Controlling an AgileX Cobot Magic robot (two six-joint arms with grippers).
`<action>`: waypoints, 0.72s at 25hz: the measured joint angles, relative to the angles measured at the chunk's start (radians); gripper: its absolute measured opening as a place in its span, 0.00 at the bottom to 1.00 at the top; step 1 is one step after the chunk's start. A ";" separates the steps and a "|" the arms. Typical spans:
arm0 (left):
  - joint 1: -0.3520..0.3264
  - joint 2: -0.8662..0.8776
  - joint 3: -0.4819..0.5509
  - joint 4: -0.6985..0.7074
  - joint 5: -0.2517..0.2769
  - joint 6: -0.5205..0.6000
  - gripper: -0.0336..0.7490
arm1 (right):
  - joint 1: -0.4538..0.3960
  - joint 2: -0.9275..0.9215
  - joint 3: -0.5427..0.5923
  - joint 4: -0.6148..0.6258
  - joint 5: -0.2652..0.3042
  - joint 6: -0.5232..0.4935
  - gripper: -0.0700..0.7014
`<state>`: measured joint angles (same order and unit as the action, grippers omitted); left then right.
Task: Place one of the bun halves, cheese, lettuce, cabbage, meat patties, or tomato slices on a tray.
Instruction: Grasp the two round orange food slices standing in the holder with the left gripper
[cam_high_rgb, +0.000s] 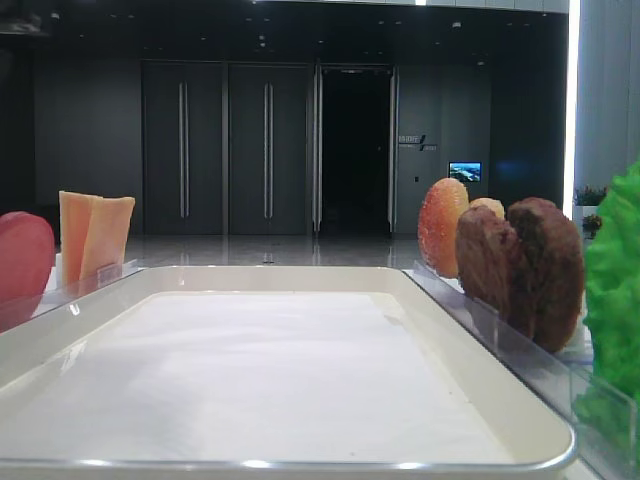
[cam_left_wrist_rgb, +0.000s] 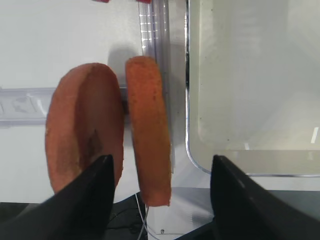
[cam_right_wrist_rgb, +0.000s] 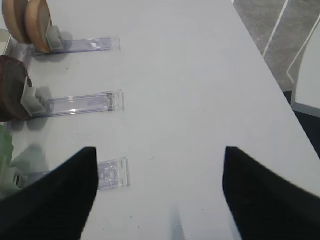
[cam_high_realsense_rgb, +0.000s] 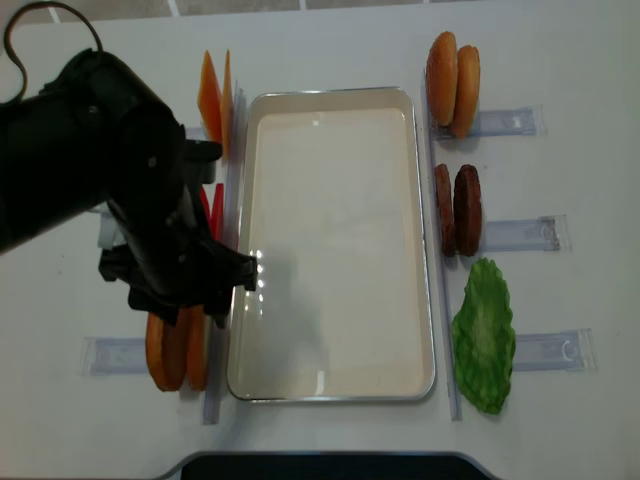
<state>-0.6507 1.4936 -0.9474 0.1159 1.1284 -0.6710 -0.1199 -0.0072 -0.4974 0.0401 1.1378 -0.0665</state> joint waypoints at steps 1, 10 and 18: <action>0.000 0.005 0.000 0.000 0.000 0.000 0.64 | 0.000 0.000 0.000 0.000 0.000 0.000 0.77; 0.000 0.052 0.000 0.011 -0.002 0.001 0.64 | 0.000 0.000 0.000 0.000 0.000 0.000 0.77; 0.000 0.081 -0.001 0.019 -0.008 0.026 0.64 | 0.000 0.000 0.000 0.000 0.000 0.000 0.77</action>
<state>-0.6507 1.5749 -0.9486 0.1351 1.1200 -0.6451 -0.1199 -0.0072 -0.4974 0.0401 1.1378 -0.0665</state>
